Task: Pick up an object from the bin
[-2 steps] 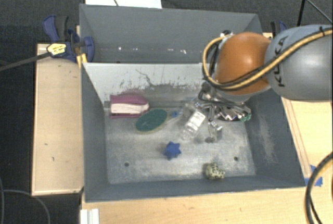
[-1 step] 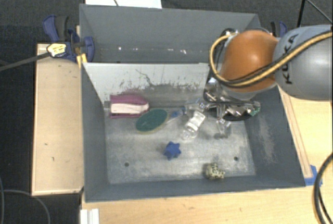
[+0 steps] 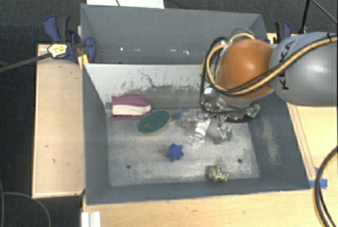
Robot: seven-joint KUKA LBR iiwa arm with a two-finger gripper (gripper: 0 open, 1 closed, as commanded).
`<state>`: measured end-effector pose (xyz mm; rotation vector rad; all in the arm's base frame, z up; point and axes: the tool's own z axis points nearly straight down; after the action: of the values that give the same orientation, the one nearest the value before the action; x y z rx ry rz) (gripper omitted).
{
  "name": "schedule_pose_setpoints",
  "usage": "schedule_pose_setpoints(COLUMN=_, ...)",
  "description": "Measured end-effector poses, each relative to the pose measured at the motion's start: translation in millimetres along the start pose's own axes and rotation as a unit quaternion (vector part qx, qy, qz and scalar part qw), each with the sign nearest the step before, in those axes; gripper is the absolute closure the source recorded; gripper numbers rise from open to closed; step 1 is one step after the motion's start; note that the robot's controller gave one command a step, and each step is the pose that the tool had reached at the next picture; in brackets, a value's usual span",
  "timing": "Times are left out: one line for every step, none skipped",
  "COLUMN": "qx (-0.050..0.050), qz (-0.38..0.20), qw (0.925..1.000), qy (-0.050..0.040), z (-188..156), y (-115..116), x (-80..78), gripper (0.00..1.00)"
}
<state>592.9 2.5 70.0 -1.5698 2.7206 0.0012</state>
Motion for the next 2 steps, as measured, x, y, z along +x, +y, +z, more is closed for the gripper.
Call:
schedule_pose_setpoints(qx=0.000, qz=0.004, qw=1.0000, qy=-0.0010, z=-0.8, y=-0.3, x=-0.7, gripper=0.00)
schedule_pose_setpoints(qx=-0.001, qz=0.006, qw=1.0000, qy=-0.0008, z=-0.8, y=-0.2, x=-0.7, gripper=1.00)
